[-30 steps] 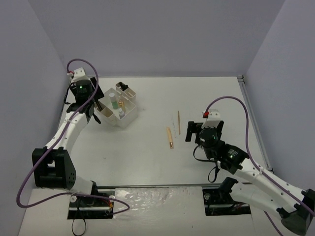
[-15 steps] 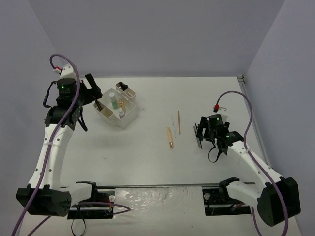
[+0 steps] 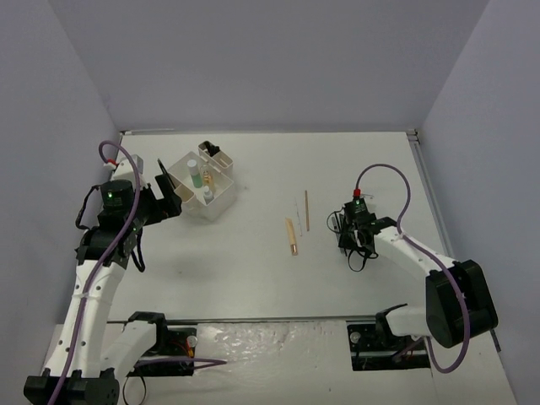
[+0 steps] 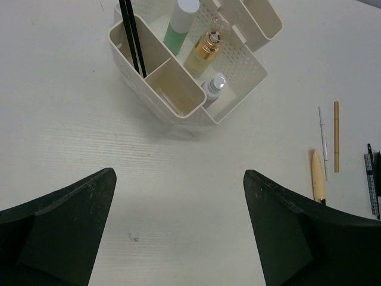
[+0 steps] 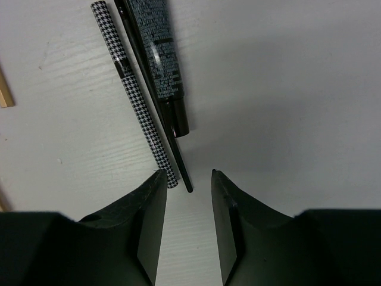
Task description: Organize the makeup
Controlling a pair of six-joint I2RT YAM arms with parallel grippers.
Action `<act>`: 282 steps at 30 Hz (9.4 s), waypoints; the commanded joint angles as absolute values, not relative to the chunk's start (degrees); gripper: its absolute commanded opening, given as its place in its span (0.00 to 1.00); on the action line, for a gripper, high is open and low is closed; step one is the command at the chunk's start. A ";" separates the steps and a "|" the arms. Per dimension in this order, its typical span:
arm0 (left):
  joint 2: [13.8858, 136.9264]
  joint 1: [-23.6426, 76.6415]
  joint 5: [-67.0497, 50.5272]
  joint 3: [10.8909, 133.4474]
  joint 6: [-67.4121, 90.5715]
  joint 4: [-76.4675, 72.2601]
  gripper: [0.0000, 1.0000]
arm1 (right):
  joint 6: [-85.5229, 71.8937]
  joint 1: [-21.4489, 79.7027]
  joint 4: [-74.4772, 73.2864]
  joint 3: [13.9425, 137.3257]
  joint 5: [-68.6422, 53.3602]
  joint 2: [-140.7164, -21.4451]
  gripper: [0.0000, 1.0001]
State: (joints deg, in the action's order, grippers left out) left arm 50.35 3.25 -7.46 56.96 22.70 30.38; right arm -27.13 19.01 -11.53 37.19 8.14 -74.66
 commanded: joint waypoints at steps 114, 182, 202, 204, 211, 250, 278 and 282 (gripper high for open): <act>58.82 27.85 12.95 70.16 25.85 18.50 0.00 | -11.81 66.25 21.13 47.76 22.50 -65.51 1.00; 61.28 4.02 -21.81 70.55 25.35 41.53 0.97 | -31.90 48.96 -0.73 50.24 20.68 -89.48 0.71; 62.28 16.56 -23.45 66.48 34.45 32.80 0.97 | -24.11 55.83 11.77 46.62 20.44 -86.17 0.00; 63.32 19.32 -22.58 67.24 35.93 31.67 0.97 | -20.79 58.61 15.79 45.14 20.78 -82.83 0.00; 65.96 26.70 -18.58 70.05 38.56 30.03 0.97 | -15.17 62.42 32.99 37.02 17.11 -72.22 0.00; 76.64 38.85 -10.62 77.06 43.84 27.67 0.00 | -9.12 64.16 37.40 34.40 17.87 -65.02 0.34; 96.93 19.68 8.62 96.51 15.14 3.56 0.00 | -21.74 55.28 9.49 34.01 30.11 -52.49 0.98; 100.67 19.02 8.94 99.25 14.07 3.45 0.00 | -21.56 54.64 8.41 34.01 30.58 -51.86 0.98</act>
State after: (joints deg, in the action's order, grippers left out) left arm 100.22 19.41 8.70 93.70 17.11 9.29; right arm -20.74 55.28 7.96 33.98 29.48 -53.07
